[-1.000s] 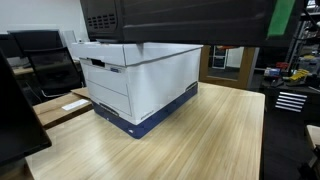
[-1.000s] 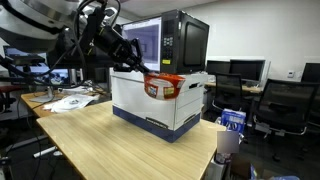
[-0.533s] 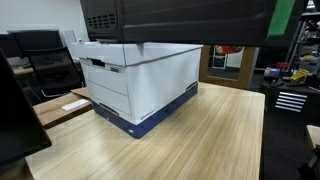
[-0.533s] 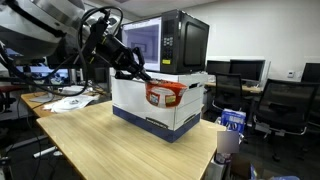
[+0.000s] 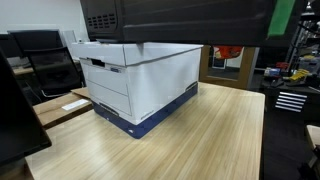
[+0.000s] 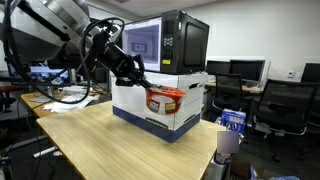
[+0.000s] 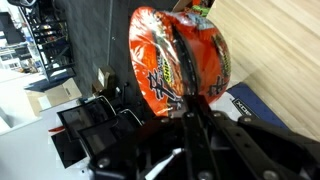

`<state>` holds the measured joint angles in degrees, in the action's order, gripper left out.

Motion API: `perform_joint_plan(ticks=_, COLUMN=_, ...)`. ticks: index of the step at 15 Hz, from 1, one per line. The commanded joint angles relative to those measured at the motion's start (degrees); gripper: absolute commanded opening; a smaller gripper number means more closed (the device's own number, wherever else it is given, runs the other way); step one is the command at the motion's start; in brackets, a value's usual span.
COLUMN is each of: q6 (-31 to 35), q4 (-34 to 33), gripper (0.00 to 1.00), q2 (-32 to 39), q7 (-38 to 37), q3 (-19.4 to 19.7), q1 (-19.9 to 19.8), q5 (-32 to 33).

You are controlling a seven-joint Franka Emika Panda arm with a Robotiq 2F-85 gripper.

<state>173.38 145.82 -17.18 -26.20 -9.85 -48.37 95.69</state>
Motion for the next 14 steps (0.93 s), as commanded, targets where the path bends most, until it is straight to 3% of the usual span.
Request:
perform_joint_plan(ticks=1, q6=-0.31, q4=-1.87, gripper=0.04, q2=2.46, q7=-7.32, q3=-0.18, q1=0.55, q5=7.41)
perform_joint_plan(ticks=10, q6=-2.30, q4=-3.14, gripper=0.03, q2=7.88, q7=-18.65, q3=0.11, q1=2.45, q5=19.29)
perform_joint_plan(ticks=14, q6=-4.53, q4=-4.29, gripper=0.03, q2=9.53, q7=-27.10, q3=0.21, q1=3.70, q5=28.65)
